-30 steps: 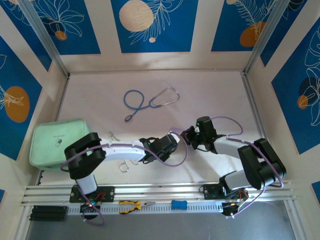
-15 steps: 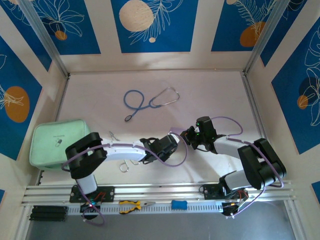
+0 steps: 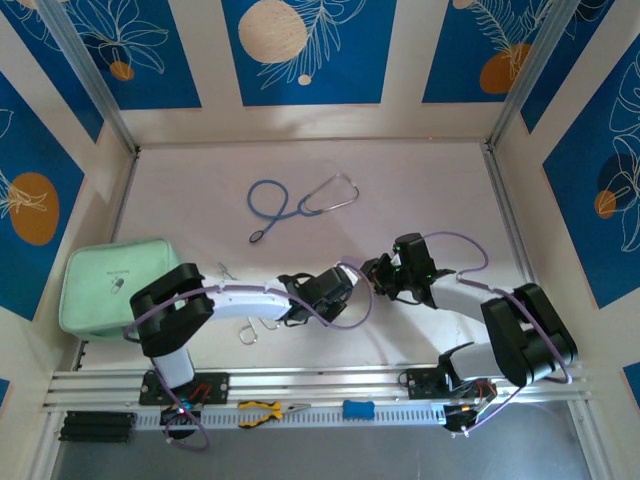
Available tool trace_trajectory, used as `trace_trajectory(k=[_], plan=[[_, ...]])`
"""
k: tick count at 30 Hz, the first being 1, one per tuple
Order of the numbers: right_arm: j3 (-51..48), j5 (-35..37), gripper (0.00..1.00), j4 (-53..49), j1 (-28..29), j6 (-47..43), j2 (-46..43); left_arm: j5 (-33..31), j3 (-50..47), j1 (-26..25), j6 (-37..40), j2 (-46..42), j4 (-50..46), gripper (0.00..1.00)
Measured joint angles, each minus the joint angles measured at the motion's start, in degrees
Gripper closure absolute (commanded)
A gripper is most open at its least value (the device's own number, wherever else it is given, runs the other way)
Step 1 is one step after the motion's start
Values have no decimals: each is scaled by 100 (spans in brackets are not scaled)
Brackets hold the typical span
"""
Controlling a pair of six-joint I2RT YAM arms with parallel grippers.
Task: Fold a paper plane with a square sheet of paper (pick it up from the middle)
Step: Fold the wing for the fifth time at the center of the table.
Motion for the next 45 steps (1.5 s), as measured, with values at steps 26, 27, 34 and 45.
trace_trajectory(k=[26,27,34,45], plan=[[-350,-457,67,-448,-264,-1036,-1248,3521,-754,1495,-1178,192,1818,100],[-350,-459,68,-369,-208,-1084,-1220,3628,-780,1532,-1233,229,1897,100],[-337,-564,78,107,120,-1403,-774,4164,-981,1711,-1631,356,2430,100],[4,-807,84,549,389,-1749,136,4658,-1156,1947,-2166,511,3003,100]])
